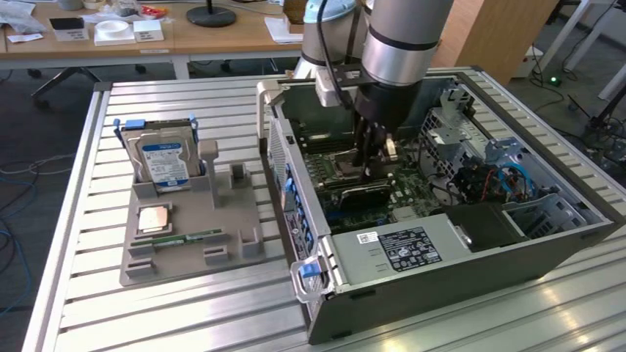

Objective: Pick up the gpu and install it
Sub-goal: 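Insert the gpu into the slot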

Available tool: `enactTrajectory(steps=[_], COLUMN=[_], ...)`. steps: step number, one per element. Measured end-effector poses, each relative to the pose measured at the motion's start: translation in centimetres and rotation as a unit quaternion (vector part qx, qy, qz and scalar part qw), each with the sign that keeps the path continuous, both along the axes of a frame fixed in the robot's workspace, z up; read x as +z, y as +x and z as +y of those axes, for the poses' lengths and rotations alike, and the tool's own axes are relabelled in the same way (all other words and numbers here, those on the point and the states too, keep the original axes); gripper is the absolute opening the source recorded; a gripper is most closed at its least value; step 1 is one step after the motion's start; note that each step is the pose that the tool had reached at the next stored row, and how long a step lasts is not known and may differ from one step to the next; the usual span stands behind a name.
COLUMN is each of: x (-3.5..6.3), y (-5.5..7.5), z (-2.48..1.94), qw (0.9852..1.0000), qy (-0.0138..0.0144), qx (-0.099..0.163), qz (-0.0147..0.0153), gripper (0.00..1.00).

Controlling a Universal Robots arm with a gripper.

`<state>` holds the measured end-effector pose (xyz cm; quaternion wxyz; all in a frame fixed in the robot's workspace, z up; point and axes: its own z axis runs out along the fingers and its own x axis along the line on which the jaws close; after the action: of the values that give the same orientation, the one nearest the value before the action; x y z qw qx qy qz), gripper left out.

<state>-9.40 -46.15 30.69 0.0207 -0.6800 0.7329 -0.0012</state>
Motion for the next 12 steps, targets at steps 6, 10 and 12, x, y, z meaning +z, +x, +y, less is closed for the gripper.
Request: enactTrajectory(steps=[6,10,12], x=[1.43,1.89,1.89], y=[0.0,0.0,0.0], z=[0.00,0.00,0.00], qw=[1.0000,1.0000,1.0000], qy=[0.0000,0.0001,0.0001], qx=[0.000,0.000,0.000], qz=[0.0000,-0.0001,0.0000], gripper=[0.40,0.40,0.40])
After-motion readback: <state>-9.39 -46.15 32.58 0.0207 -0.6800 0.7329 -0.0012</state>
